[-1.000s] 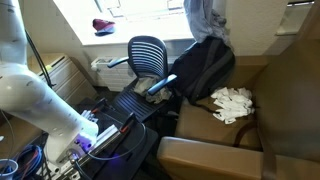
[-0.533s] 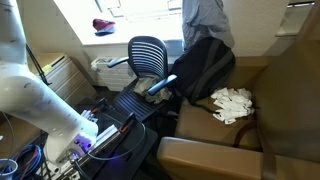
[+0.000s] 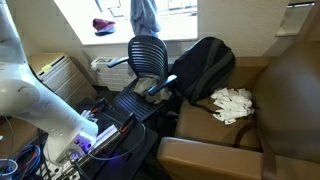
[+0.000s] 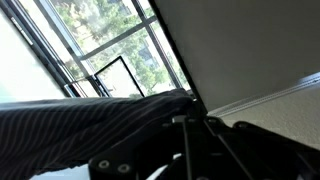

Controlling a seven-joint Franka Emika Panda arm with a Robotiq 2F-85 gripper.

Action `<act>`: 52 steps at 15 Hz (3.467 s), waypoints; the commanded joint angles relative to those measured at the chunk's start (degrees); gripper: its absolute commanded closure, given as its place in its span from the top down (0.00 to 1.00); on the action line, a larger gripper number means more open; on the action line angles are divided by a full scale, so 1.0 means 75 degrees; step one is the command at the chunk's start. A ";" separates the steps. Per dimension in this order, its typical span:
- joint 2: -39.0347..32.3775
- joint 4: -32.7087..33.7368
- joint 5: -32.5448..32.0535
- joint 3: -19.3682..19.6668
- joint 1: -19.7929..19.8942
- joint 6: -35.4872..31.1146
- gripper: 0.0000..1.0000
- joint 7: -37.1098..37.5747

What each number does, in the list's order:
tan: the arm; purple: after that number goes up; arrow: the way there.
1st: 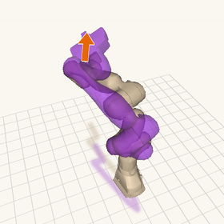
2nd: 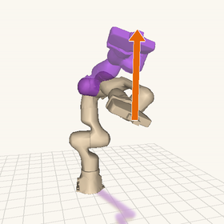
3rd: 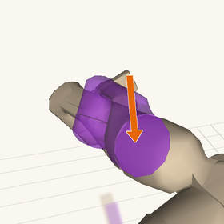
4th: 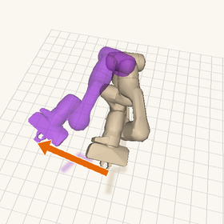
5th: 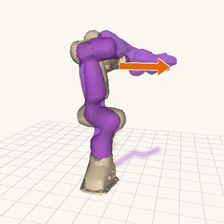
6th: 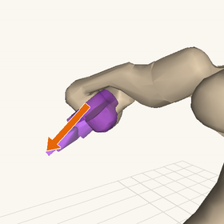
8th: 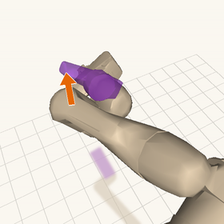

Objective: Pick up a shirt from the couch and place it on the armchair headrest

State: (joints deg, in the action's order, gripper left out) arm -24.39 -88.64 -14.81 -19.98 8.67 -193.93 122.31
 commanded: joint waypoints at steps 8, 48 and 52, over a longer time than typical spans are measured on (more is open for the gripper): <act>-0.0020 -0.0362 -0.0581 -0.0107 0.0159 -0.0285 0.00 -0.0423; 0.4381 -0.4306 0.2250 -0.4256 0.4363 1.0037 0.00 -0.1789; 0.3794 -0.4079 0.2065 -0.2539 0.2391 0.9670 0.01 -0.1302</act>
State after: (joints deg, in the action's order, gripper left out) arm 5.07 -119.26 2.27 -49.46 37.37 -121.47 111.51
